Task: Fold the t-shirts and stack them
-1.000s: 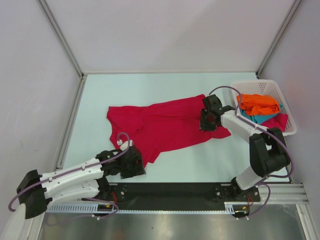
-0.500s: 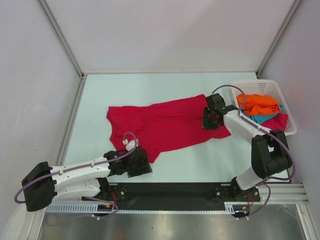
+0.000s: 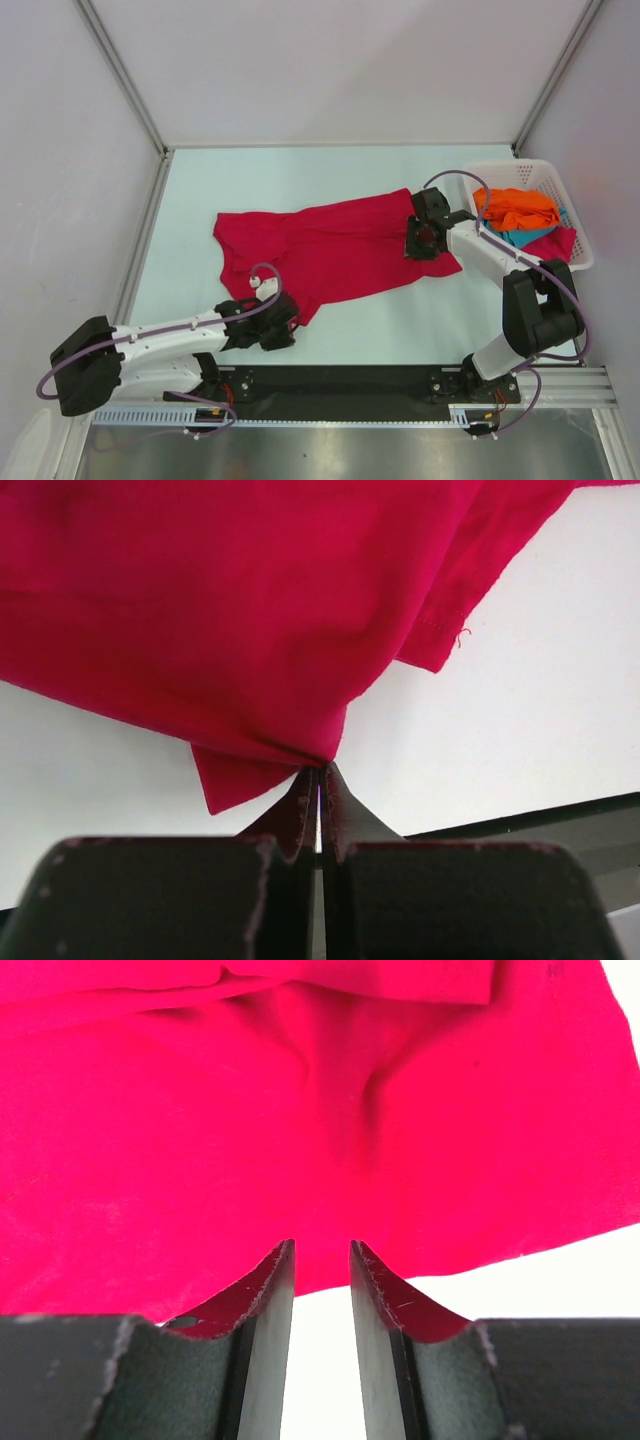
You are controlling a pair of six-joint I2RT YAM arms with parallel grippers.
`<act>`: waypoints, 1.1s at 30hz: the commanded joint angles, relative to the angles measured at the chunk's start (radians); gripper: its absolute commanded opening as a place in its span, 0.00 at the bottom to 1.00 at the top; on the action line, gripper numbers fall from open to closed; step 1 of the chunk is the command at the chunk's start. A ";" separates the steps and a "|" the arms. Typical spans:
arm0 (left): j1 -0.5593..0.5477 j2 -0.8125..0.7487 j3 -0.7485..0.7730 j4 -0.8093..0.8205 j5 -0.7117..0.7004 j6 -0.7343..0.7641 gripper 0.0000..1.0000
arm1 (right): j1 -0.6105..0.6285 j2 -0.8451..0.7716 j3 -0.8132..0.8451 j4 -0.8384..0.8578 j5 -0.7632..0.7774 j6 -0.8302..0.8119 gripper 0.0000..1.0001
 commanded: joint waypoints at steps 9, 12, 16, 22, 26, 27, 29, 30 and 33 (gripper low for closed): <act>0.033 -0.089 0.319 -0.278 -0.145 0.080 0.00 | -0.006 -0.022 0.032 0.002 0.010 -0.014 0.34; 0.116 -0.104 0.365 -0.283 -0.136 0.151 0.00 | -0.005 -0.025 0.034 0.001 0.010 -0.018 0.34; 0.222 -0.100 0.397 -0.277 -0.118 0.221 0.00 | -0.005 -0.029 0.036 -0.001 0.010 -0.021 0.34; 0.352 -0.046 0.434 -0.261 -0.112 0.271 0.00 | -0.002 -0.031 0.043 -0.012 -0.002 -0.025 0.33; 0.453 0.041 0.410 -0.164 -0.069 0.289 0.00 | 0.000 -0.029 0.055 -0.019 -0.008 -0.030 0.33; 0.469 0.061 0.408 -0.147 -0.055 0.298 0.00 | 0.001 -0.028 0.059 -0.024 -0.007 -0.036 0.33; 0.507 0.128 0.414 -0.107 -0.059 0.306 0.00 | 0.003 -0.025 0.065 -0.031 -0.004 -0.041 0.33; 0.524 0.156 0.420 -0.096 -0.053 0.316 0.00 | 0.000 -0.023 0.069 -0.038 0.002 -0.044 0.33; 0.579 0.243 0.448 -0.070 -0.061 0.326 0.00 | -0.003 -0.026 0.075 -0.048 0.013 -0.051 0.33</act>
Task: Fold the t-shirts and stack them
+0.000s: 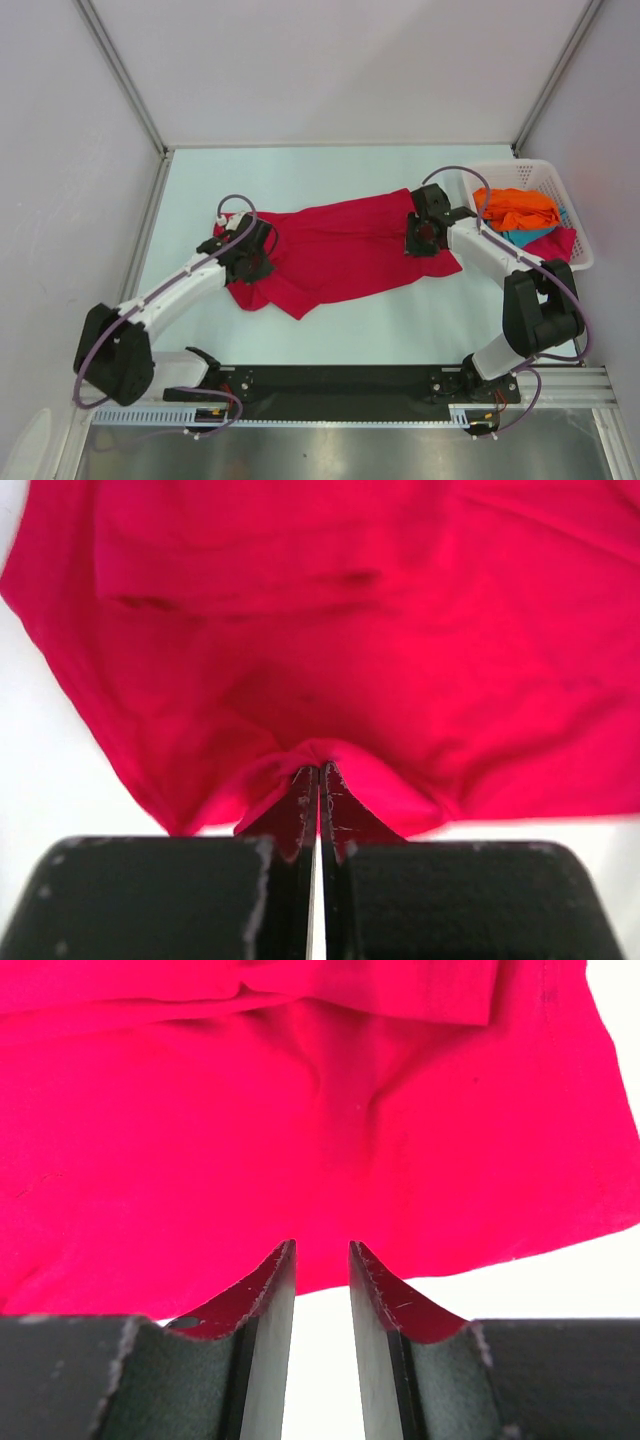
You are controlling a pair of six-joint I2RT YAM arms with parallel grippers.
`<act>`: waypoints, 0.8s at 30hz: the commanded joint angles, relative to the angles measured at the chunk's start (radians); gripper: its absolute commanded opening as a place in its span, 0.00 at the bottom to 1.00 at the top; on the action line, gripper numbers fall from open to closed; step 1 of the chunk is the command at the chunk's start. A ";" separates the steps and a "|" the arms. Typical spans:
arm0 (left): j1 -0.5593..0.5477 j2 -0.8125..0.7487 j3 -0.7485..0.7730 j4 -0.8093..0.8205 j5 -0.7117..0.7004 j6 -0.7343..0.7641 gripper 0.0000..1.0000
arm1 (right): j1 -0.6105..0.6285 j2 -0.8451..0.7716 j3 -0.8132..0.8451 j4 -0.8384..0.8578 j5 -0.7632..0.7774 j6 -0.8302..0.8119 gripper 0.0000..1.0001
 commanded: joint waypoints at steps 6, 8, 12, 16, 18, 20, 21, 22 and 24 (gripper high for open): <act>0.147 0.141 0.088 0.103 -0.025 0.056 0.00 | -0.016 -0.028 0.051 -0.040 0.029 -0.041 0.33; 0.174 0.150 0.094 0.106 -0.033 0.062 0.00 | -0.019 -0.022 0.054 -0.040 0.027 -0.044 0.33; 0.220 0.157 0.096 0.109 -0.038 0.071 0.00 | -0.024 -0.008 0.066 -0.042 0.021 -0.047 0.33; 0.280 0.170 0.080 0.121 -0.036 0.080 0.00 | -0.024 0.001 0.077 -0.043 0.023 -0.044 0.34; 0.303 0.170 0.070 0.130 -0.031 0.085 0.00 | -0.024 0.002 0.081 -0.046 0.029 -0.044 0.34; 0.332 0.164 0.054 0.140 -0.027 0.086 0.00 | -0.024 0.000 0.078 -0.046 0.035 -0.044 0.34; 0.338 0.165 0.051 0.144 -0.028 0.088 0.00 | -0.024 -0.002 0.077 -0.046 0.037 -0.041 0.34; 0.347 0.170 0.051 0.146 -0.030 0.088 0.00 | -0.025 0.001 0.075 -0.046 0.037 -0.041 0.35; 0.355 0.177 0.053 0.155 -0.030 0.088 0.00 | -0.024 0.005 0.072 -0.046 0.040 -0.038 0.35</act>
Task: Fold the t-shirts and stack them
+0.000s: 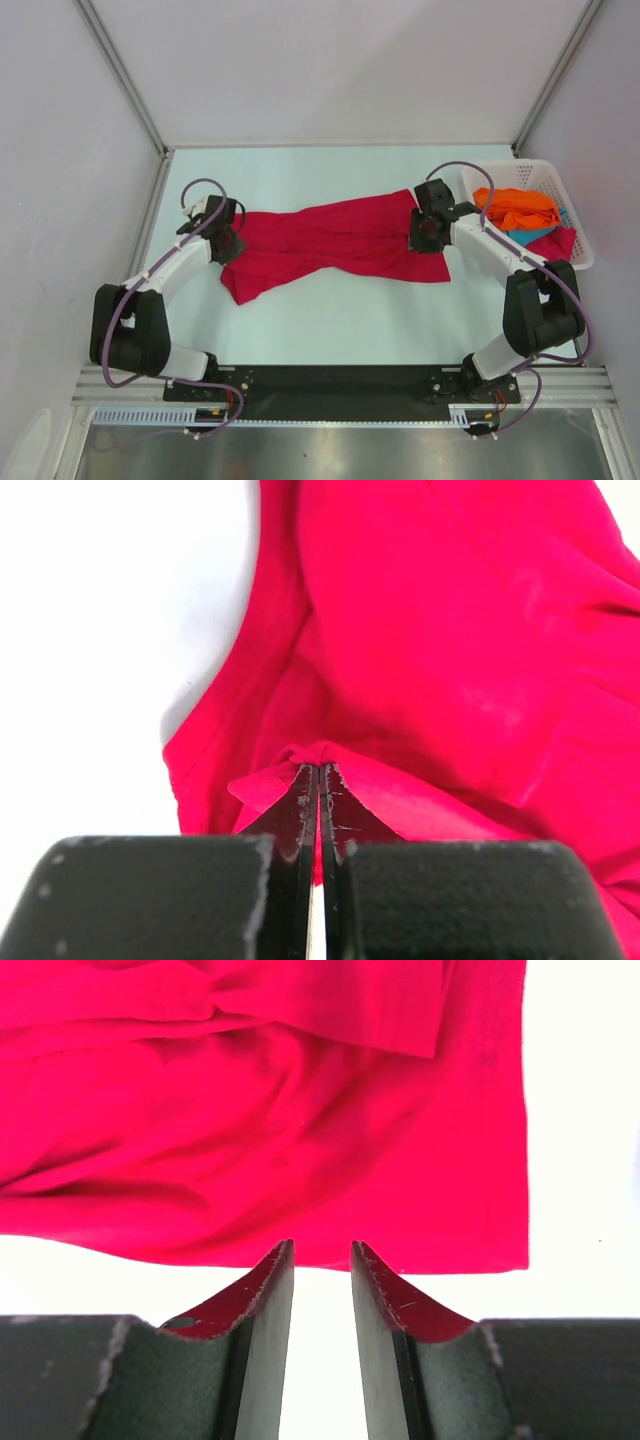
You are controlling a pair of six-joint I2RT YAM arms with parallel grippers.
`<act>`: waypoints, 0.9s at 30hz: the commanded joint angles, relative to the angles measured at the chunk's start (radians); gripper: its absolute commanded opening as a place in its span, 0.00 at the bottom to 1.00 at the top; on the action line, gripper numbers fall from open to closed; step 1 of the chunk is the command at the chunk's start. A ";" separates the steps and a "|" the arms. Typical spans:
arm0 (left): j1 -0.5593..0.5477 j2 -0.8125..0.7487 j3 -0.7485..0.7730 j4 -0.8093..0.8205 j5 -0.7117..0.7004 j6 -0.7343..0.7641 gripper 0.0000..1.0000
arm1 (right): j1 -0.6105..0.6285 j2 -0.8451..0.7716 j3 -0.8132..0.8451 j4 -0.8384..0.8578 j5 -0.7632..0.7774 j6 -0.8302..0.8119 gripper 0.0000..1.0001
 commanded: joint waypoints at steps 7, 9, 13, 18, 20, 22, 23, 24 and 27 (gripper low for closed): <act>0.030 0.083 0.022 0.075 0.079 0.053 0.10 | -0.003 0.006 0.024 -0.002 0.031 -0.007 0.36; 0.029 0.079 0.016 0.087 0.094 0.060 0.36 | -0.003 0.005 0.019 -0.002 0.035 -0.006 0.37; 0.027 0.025 -0.004 0.081 0.098 0.074 0.77 | -0.015 0.005 -0.027 0.024 0.028 0.009 0.50; 0.027 -0.061 -0.011 0.049 0.101 0.102 0.84 | -0.086 0.034 -0.082 0.084 -0.074 0.046 0.52; 0.027 -0.088 -0.028 0.044 0.113 0.105 0.85 | -0.106 0.041 -0.090 0.089 -0.074 0.051 0.52; 0.023 -0.130 -0.056 0.043 0.124 0.105 0.85 | -0.107 0.038 -0.096 0.093 -0.065 0.057 0.53; 0.021 -0.145 -0.068 0.040 0.129 0.105 0.85 | -0.107 0.037 -0.099 0.092 -0.062 0.060 0.53; 0.020 -0.168 -0.077 0.041 0.138 0.105 0.85 | -0.109 0.035 -0.105 0.092 -0.060 0.066 0.53; 0.010 -0.202 -0.122 0.040 0.155 0.102 0.85 | -0.109 0.034 -0.120 0.098 -0.048 0.074 0.53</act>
